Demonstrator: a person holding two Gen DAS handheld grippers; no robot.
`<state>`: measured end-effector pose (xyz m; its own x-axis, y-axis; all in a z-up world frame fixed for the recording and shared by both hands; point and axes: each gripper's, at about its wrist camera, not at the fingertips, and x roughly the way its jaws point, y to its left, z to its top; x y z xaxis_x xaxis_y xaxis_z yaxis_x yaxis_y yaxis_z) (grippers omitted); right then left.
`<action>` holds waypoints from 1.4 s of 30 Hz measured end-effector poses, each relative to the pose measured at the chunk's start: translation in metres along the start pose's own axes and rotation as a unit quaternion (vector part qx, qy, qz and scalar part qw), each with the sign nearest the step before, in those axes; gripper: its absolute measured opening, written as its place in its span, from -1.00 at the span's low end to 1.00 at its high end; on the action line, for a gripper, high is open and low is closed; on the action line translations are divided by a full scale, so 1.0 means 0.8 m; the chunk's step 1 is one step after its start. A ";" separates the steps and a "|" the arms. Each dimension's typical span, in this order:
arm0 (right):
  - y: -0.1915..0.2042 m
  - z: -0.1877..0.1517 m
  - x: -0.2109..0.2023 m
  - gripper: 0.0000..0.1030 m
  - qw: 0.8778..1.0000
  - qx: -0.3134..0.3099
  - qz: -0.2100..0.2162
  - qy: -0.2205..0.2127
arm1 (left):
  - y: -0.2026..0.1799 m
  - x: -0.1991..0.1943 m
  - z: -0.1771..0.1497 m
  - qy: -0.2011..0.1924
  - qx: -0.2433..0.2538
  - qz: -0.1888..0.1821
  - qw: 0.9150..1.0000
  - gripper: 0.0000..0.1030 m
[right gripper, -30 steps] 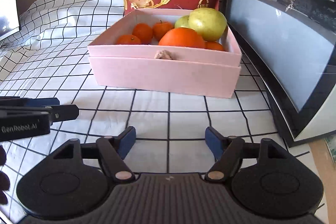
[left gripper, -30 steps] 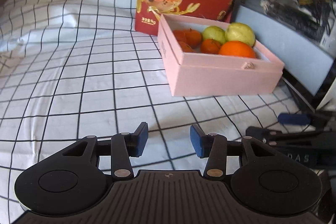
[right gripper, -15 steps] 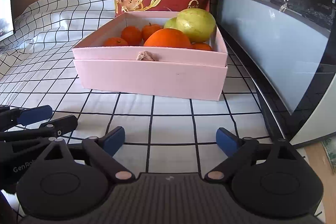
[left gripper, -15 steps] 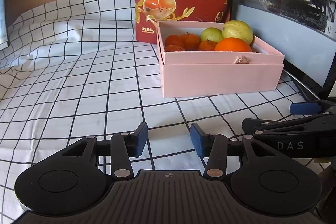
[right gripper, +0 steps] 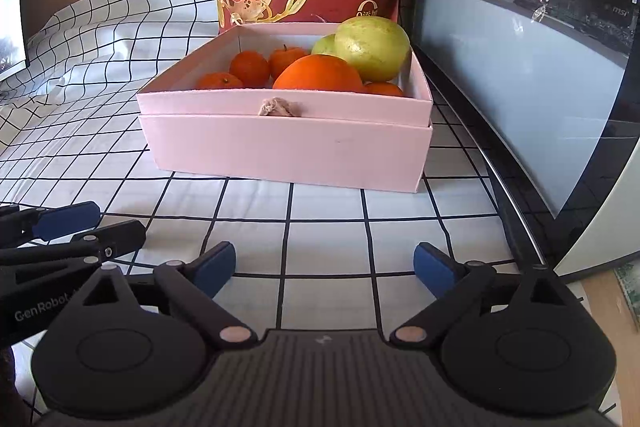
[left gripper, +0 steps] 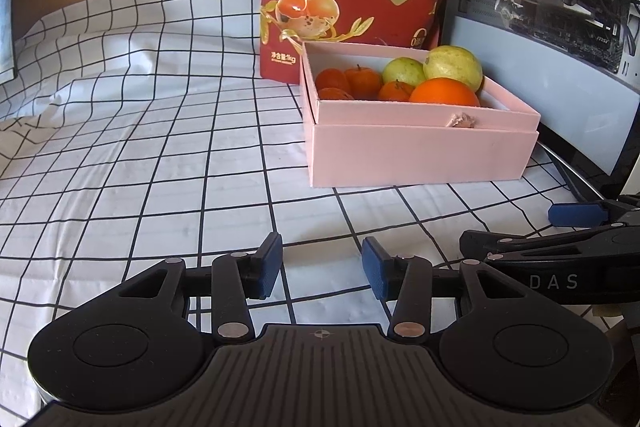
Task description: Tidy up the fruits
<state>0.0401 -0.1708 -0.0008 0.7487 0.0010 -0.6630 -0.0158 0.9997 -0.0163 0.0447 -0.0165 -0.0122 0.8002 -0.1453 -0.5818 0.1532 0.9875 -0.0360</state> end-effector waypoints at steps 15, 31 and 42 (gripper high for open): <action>-0.001 0.000 0.000 0.88 1.000 0.000 0.000 0.000 | 0.000 -0.001 -0.001 -0.002 0.002 0.005 1.000 -0.08; 0.000 0.000 0.000 0.88 1.000 0.000 0.000 0.000 | -0.001 -0.002 -0.001 -0.002 0.003 0.006 1.000 -0.09; 0.000 0.000 0.000 0.89 1.000 0.000 0.000 0.000 | -0.001 -0.002 -0.001 -0.002 0.003 0.006 1.000 -0.09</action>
<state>0.0401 -0.1709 -0.0009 0.7487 0.0017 -0.6629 -0.0161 0.9997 -0.0157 0.0427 -0.0173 -0.0119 0.8048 -0.1329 -0.5785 0.1464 0.9889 -0.0234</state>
